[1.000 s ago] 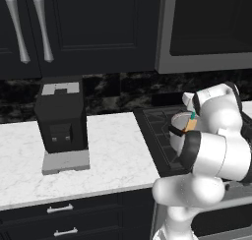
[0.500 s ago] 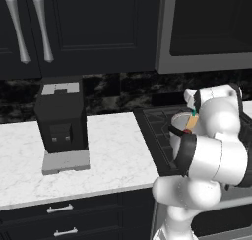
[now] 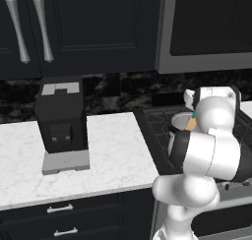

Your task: Put the avocado and tomato in the pot. Retrieve the spatula and lightly stir the vegetables in the pot.

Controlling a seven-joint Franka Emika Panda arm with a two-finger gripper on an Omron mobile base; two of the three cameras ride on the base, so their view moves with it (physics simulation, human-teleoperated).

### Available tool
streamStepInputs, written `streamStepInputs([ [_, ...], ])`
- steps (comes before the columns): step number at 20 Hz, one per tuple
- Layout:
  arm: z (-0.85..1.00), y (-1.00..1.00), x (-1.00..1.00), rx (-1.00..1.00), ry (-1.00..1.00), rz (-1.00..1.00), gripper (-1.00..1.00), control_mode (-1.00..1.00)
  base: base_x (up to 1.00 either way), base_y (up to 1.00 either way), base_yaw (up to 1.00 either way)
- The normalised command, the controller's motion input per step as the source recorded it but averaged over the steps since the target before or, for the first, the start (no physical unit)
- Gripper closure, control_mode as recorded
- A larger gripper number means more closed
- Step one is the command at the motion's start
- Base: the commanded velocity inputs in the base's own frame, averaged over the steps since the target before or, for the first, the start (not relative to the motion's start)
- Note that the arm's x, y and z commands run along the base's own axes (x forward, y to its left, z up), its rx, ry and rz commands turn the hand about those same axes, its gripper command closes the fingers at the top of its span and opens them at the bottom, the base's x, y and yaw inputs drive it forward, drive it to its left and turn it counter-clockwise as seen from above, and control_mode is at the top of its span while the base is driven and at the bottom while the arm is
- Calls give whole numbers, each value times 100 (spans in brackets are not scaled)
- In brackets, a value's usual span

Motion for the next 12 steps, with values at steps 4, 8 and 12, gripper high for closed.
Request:
streamStepInputs([
  [4,-28,-3,2,2,0,-3,100,-100,0,0,0],
  [8,-24,0,0,0,0,-1,100,-100,0,0,0],
  [12,-43,0,-6,0,1,0,100,-100,0,0,0],
])
